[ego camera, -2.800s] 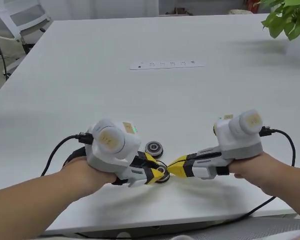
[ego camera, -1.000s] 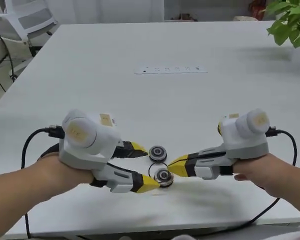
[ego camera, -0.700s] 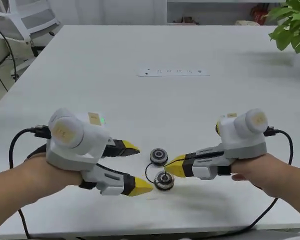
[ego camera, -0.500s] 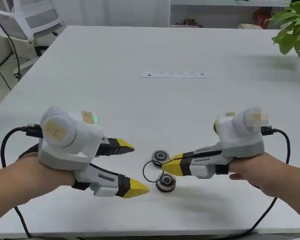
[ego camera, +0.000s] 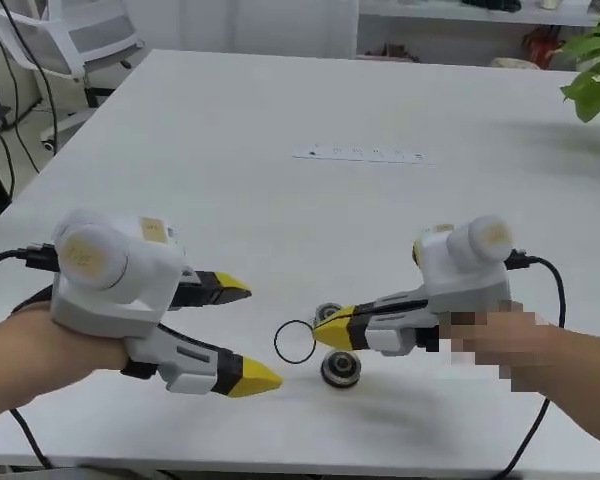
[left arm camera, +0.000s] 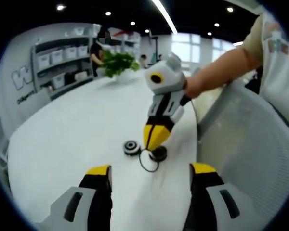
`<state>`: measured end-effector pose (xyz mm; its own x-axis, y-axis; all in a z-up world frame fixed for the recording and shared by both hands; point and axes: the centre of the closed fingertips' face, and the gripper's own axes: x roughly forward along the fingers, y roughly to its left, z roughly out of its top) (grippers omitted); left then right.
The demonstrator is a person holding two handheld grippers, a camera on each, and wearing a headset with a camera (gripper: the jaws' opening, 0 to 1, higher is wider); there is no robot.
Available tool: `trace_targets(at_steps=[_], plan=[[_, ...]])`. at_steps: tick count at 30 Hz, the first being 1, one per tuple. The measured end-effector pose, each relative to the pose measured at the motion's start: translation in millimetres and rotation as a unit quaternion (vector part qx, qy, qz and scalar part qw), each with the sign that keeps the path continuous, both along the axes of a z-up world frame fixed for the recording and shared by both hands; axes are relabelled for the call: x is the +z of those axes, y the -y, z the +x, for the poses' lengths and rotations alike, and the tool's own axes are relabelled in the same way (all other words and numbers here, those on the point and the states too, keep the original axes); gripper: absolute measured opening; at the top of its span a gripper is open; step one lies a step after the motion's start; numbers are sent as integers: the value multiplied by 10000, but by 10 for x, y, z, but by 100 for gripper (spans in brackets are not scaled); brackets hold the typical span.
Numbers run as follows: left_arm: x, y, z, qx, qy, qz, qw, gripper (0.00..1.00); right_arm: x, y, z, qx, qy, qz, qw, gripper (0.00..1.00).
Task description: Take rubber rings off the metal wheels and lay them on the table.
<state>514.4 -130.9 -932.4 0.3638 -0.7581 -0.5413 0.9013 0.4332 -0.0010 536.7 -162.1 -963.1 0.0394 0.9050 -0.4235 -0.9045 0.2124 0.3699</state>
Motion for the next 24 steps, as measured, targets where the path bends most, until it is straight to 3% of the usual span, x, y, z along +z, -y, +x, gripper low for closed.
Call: trace_targets(at_steps=[10,24], plan=[[20,-127,-6,160,-6,-51,9999,68,-101,-151,-11,120,-10,-133,9998,0],[-3,-147,-28,172,-43,-54,9998,68,-286,-250,27,97,-10,-400,9992,0]])
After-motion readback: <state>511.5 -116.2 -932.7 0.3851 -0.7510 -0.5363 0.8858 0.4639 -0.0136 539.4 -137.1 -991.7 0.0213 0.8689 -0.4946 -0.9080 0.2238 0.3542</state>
